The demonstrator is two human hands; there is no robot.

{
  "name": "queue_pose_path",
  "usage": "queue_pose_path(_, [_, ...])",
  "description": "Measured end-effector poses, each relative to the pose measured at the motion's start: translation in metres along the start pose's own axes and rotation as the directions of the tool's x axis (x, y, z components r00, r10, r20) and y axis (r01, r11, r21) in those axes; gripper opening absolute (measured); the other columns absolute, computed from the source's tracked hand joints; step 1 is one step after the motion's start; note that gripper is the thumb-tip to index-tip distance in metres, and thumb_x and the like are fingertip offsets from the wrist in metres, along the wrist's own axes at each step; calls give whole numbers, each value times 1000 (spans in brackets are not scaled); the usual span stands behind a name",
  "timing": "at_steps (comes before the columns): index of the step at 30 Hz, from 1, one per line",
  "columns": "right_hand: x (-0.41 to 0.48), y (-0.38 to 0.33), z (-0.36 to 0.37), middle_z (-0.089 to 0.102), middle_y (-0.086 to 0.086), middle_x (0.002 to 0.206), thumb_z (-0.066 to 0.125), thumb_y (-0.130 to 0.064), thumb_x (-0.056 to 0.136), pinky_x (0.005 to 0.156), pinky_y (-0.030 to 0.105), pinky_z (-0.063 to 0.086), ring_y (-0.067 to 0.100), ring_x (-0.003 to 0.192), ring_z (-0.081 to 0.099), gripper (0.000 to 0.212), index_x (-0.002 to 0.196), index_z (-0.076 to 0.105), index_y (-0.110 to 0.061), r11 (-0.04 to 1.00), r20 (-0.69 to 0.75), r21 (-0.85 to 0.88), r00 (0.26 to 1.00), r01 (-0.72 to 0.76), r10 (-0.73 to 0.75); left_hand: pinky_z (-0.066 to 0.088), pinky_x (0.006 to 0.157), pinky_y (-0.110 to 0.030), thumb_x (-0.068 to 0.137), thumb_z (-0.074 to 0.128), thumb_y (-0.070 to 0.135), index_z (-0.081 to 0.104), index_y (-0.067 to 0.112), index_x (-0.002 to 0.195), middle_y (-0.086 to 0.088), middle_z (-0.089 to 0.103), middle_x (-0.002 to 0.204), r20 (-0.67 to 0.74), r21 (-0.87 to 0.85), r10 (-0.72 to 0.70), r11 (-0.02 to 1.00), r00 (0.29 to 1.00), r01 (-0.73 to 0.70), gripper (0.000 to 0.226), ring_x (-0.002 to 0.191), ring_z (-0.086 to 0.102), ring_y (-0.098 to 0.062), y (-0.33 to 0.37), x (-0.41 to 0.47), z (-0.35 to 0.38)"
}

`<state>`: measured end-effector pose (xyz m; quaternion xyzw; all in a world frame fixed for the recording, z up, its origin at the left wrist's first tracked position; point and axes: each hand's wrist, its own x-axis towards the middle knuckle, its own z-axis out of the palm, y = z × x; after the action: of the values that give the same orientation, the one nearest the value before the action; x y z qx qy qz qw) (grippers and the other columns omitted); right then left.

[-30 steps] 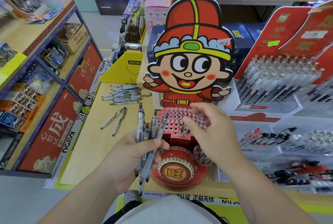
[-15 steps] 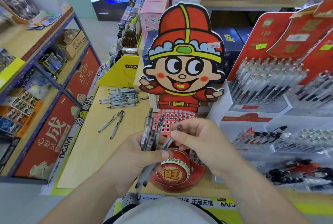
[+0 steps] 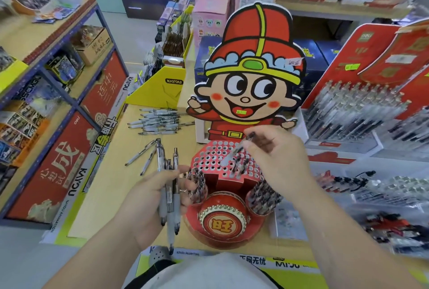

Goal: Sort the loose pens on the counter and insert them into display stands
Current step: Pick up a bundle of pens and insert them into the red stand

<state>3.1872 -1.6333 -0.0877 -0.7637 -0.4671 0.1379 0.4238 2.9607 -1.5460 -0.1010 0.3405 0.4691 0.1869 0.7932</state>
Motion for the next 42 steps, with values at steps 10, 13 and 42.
queue_pose_path(10, [-5, 5, 24, 66, -14, 96, 70, -24, 92, 79, 23, 54, 0, 84, 60, 21, 113, 73, -22, 979, 91, -192, 994, 73, -56, 49, 48, -31, 101, 43, 17, 65, 2, 121, -21, 65, 83, -11, -73, -6, 997, 1000, 6, 33, 53, 55, -26, -4, -2, -9])
queue_pose_path(13, [-2, 3, 17, 64, -13, 93, 70, -23, 92, 75, 21, 52, 0, 83, 59, 20, 112, 73, -20, 980, 47, -181, 996, 85, -78, 49, 48, -30, 101, 43, 17, 64, 3, 122, -20, 66, 83, -8, -81, 0, 997, 1000, 0, 32, 54, 55, -25, -3, -2, -9])
queue_pose_path(42, [-10, 12, 40, 69, -5, 120, 68, -29, 93, 99, 30, 44, 16, 118, 56, 27, 120, 71, -24, 919, 256, -377, 967, 114, -15, 52, 52, -33, 100, 53, 9, 58, 4, 119, -22, 73, 98, 31, 51, 55, 997, 998, -56, 21, 60, 60, -24, 0, -12, -5])
